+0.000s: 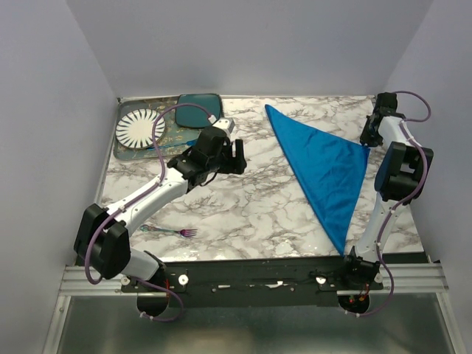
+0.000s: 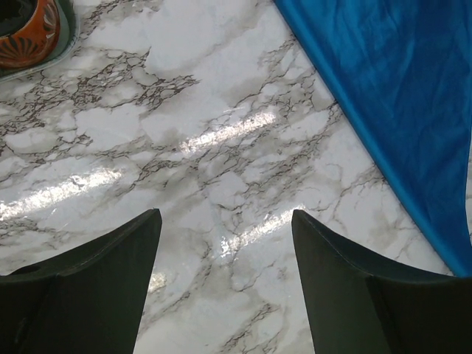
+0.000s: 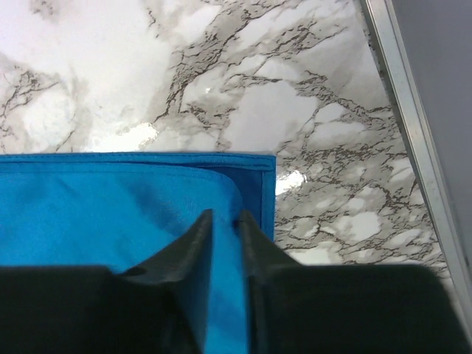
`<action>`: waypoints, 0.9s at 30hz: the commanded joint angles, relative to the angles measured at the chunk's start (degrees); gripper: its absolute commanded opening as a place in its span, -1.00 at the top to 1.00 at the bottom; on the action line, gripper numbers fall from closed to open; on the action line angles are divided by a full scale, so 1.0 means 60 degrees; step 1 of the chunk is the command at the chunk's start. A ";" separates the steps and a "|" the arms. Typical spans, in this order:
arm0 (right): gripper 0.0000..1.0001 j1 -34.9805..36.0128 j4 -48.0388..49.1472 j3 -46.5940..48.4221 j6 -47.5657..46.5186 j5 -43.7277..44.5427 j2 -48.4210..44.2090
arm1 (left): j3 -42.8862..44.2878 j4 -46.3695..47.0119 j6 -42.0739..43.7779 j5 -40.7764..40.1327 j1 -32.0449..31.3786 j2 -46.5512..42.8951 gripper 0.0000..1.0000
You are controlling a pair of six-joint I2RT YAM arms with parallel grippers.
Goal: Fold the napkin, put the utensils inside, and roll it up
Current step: Fold the napkin
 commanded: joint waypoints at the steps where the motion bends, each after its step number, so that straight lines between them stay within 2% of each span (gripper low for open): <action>1: 0.15 -0.0063 -0.0462 0.0594 -0.0144 0.0426 0.0337 | 0.0452 0.0148 -0.0198 0.0224 -0.0034 0.0321 -0.62; 4: -0.14 -0.0048 -0.1076 0.0742 0.0059 0.0674 -0.0157 | 0.1066 0.0280 -0.0505 0.0881 0.0024 0.1052 -0.61; 6: -0.23 -0.0033 -0.1094 -0.0247 0.0643 0.0763 -0.0787 | 0.1769 0.0905 -0.1291 0.1670 0.0243 0.1916 -0.60; 7: -0.24 -0.0033 -0.1065 -0.0661 0.0965 0.0749 -0.1240 | 0.1945 0.1345 -0.1645 0.2399 0.0317 0.2224 -0.54; 8: -0.24 -0.0019 -0.0890 -0.1143 0.1374 0.0024 -0.2013 | 0.2251 0.1799 -0.1939 0.2537 0.0332 0.2850 -0.45; 10: -0.25 -0.0019 -0.0349 -0.2576 0.1684 -0.0029 -0.2852 | 0.2633 0.3190 -0.2625 0.2743 0.0347 0.3571 -0.36; 12: -0.25 -0.0019 -0.0332 -0.3124 0.2153 0.0076 -0.3673 | 0.3657 0.4054 -0.3024 0.3136 0.0361 0.4873 -0.12; 13: -0.23 -0.0033 -0.0303 -0.3720 0.2343 -0.0172 -0.3908 | 0.4125 0.4089 -0.3127 0.3226 0.0361 0.5357 -0.04; 14: -0.23 -0.0019 -0.0027 -0.4161 0.2563 -0.1566 -0.4258 | 0.4971 0.4132 -0.3244 0.3285 0.0361 0.6188 0.11; 17: -0.22 0.0390 0.1058 -0.5669 0.2813 -0.3522 -0.5242 | 0.6320 0.4791 -0.3654 0.3491 0.0464 0.7611 0.31; 21: -0.11 0.1502 0.1513 -0.6465 0.2697 -0.3850 -0.5405 | 0.7716 0.5391 -0.4267 0.3067 0.0478 0.9021 0.48; 25: 0.15 0.2148 0.2418 -0.7036 0.3004 -0.4567 -0.5229 | 0.8595 0.6942 -0.5339 0.2760 0.0595 1.0325 0.71; 27: 0.15 0.2456 0.2597 -0.7052 0.3209 -0.4540 -0.5039 | 0.9063 0.7019 -0.5471 0.2292 0.0640 1.0924 0.79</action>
